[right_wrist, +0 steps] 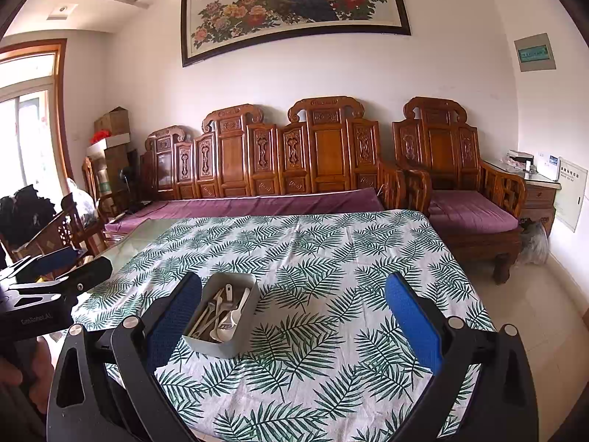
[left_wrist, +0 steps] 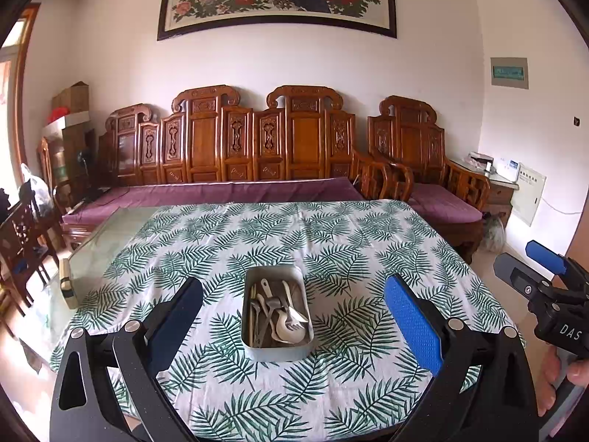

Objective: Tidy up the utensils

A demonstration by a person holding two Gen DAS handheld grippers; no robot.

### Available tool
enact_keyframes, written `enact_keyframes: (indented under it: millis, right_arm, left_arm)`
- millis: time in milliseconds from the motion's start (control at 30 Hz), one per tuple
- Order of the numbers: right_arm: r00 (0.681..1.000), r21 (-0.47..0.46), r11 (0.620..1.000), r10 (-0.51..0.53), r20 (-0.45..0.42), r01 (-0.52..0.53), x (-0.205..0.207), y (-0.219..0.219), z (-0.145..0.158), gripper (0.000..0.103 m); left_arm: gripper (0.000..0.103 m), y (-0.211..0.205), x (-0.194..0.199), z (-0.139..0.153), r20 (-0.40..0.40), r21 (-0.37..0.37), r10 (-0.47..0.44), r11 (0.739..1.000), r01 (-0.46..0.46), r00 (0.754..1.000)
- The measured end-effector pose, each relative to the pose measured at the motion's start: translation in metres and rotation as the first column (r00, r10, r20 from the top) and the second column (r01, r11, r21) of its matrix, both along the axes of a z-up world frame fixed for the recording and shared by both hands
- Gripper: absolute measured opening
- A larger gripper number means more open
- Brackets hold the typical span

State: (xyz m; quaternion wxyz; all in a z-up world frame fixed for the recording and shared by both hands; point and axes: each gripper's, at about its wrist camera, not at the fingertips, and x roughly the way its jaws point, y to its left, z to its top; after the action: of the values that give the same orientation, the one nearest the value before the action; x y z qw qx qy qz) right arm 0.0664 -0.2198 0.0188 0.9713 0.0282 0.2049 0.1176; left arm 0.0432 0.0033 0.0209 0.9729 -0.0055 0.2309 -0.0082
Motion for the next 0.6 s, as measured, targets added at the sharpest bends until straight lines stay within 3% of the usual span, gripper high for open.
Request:
enact_keyframes:
  millis: [600]
  right_arm:
    - [1.0, 0.001, 1.0, 0.0, -0.002, 0.0, 0.0009, -0.0005, 0.0003, 0.1]
  left_arm:
    - [0.095, -0.0019, -0.0007, 0.0021, 0.003, 0.003, 0.0, 1.0, 0.0, 1.0]
